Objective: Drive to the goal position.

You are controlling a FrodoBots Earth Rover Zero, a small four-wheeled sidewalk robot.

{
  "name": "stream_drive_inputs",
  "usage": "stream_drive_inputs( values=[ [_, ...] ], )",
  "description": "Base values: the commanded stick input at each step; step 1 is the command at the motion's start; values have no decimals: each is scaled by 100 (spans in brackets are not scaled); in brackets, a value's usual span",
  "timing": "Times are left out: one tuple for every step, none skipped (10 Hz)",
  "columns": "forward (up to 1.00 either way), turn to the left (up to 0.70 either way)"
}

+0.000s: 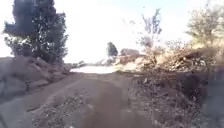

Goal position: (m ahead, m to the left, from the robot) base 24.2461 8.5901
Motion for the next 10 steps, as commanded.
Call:
stream_drive_inputs(
  values=[
    [50, 0],
    [50, 0],
    [50, 0],
    [50, 0],
    [50, 50],
    [50, 24],
    [50, 0],
    [50, 0],
    [50, 0],
    [50, 0]
  ],
)
